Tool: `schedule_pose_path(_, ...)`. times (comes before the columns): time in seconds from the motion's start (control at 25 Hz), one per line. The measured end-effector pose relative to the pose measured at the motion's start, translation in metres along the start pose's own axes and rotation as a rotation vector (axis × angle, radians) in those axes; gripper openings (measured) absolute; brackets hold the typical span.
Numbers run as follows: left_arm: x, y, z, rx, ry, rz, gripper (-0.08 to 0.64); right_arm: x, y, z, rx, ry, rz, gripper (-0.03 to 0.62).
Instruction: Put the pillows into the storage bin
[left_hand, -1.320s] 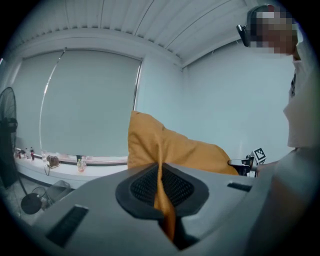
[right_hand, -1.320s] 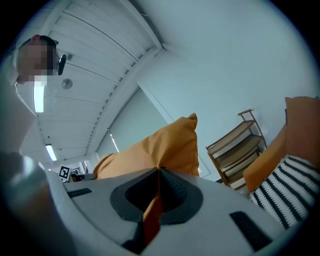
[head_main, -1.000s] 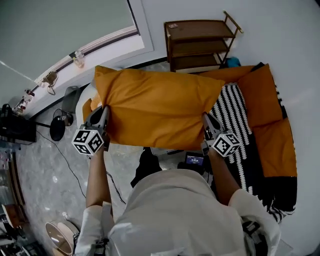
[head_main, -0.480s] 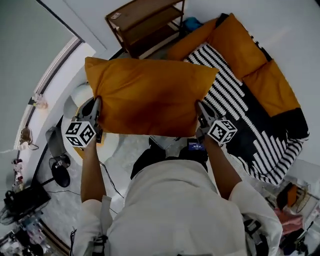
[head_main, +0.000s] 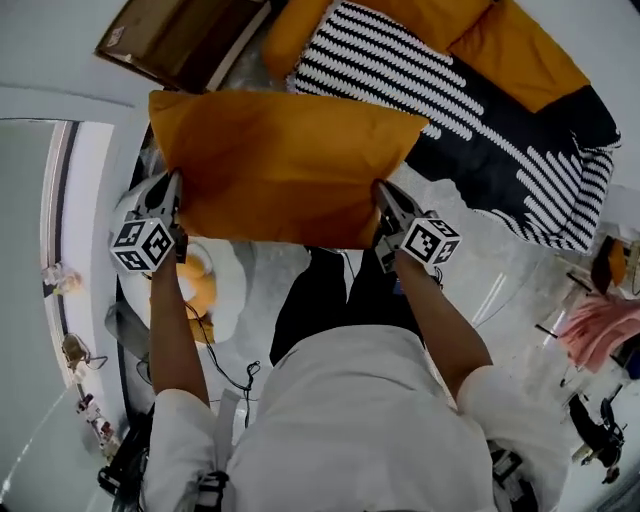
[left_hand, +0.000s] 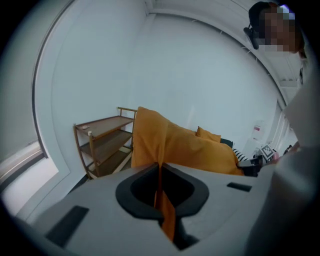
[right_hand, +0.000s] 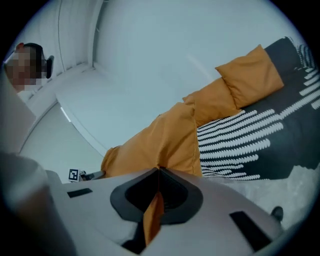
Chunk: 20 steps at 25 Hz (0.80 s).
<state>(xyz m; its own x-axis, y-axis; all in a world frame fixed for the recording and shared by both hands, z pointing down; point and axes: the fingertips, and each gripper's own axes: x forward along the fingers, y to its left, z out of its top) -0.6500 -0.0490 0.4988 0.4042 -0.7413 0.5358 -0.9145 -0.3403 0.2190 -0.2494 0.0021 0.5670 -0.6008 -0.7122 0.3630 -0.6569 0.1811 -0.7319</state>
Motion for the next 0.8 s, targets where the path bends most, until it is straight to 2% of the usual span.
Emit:
schedule_pose_path(0.36, 0.107, 0.013, -0.098, 0.021, 0.176, -0.096, 0.014, 0.007, -0.096, -0.086, 0.197, -0.022, -0.174, 0.032)
schedule_pose_path(0.56, 0.136, 0.021, -0.163, 0.031, 0.286, -0.119, 0.014, 0.009, -0.135, -0.138, 0.273, -0.016, -0.274, 0.032)
schedule_pose_path(0.8, 0.168, 0.03, -0.218, 0.015, 0.367, -0.117, 0.014, 0.022, -0.179, -0.177, 0.295, 0.025, -0.338, 0.032)
